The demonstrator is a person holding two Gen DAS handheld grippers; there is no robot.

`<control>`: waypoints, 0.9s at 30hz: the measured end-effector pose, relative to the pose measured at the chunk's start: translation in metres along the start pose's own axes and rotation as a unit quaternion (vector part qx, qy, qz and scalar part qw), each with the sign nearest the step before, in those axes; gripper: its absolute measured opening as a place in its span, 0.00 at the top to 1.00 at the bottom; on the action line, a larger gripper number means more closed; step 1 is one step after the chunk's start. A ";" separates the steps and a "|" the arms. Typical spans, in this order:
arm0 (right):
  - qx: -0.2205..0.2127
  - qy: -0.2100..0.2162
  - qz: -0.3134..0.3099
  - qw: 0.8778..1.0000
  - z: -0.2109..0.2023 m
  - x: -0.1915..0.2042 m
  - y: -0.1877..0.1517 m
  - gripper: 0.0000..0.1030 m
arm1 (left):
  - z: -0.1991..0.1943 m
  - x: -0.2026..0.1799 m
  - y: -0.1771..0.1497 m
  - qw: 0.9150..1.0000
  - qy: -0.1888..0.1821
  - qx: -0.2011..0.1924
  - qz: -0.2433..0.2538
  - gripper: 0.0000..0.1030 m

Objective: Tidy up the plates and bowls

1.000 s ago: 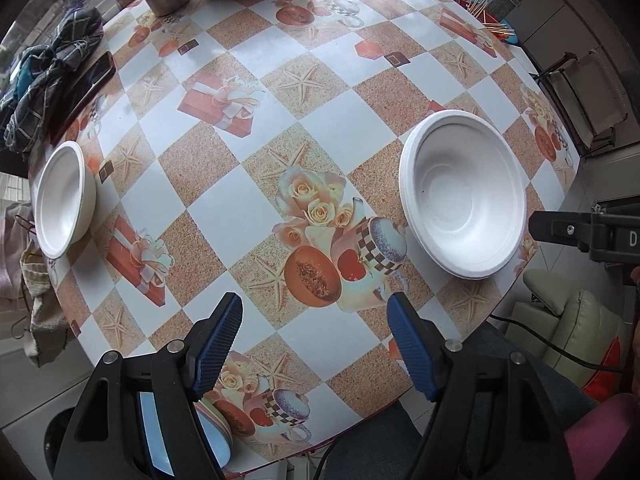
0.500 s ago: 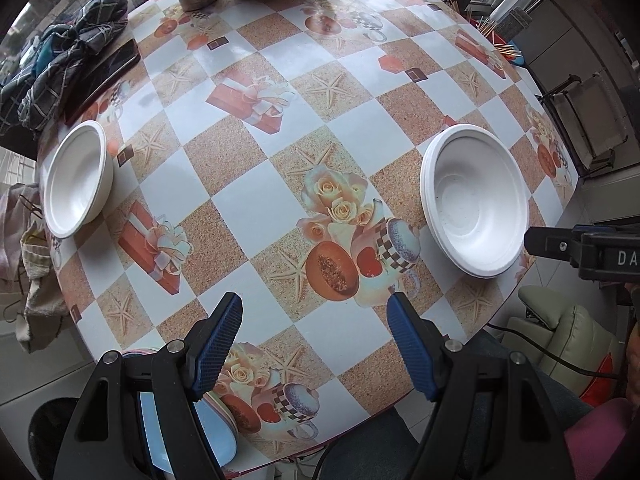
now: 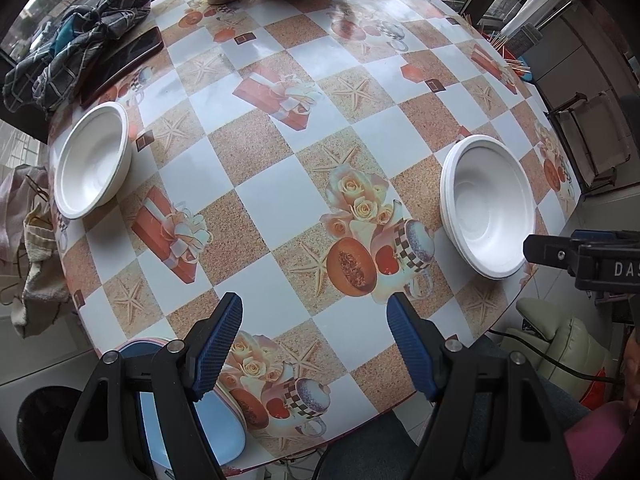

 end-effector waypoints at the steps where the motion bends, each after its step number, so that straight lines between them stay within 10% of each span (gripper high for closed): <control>1: 0.000 -0.001 -0.002 1.000 0.000 0.001 0.000 0.04 | 0.000 0.001 0.000 1.000 0.000 -0.001 -0.001 0.24; 27: 0.005 -0.012 -0.020 1.000 0.004 0.012 0.003 0.04 | 0.001 0.010 -0.004 1.000 -0.006 0.000 -0.012 0.24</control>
Point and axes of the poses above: each gripper's, at about its wrist camera, not at the fingertips, and z roughly the way its jaws point, x to its left, y to its top, the point moved 10 cm from there along z, roughly the way its jaws point, and after that the axes turned 11 degrees about x, right-handed, at the moved point
